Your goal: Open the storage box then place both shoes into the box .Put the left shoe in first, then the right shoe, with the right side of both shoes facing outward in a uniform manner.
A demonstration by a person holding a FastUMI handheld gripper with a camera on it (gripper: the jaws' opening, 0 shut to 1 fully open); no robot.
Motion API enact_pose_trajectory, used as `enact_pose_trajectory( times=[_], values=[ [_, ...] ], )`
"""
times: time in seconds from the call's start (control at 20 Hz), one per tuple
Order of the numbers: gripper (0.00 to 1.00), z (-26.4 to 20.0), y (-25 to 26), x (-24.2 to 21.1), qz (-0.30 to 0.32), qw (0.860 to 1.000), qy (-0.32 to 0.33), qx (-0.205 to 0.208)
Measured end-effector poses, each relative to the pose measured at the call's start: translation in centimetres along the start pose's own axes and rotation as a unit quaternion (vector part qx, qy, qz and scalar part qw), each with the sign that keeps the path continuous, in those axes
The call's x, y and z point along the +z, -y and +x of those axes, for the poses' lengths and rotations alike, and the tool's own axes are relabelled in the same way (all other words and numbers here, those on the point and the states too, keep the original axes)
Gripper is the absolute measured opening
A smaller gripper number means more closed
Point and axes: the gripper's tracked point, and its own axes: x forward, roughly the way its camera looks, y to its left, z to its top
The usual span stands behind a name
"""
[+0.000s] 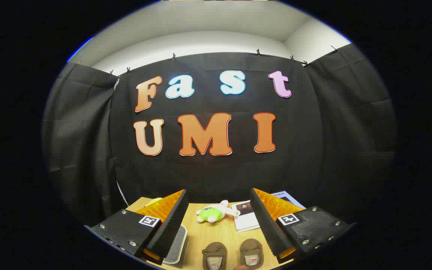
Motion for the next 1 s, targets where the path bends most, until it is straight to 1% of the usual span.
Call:
enact_pose_trajectory(
  times=[1.0],
  values=[
    [0.99, -0.36, 0.32, -0.42, -0.018, 1.000, -0.010, -0.009]
  ],
)
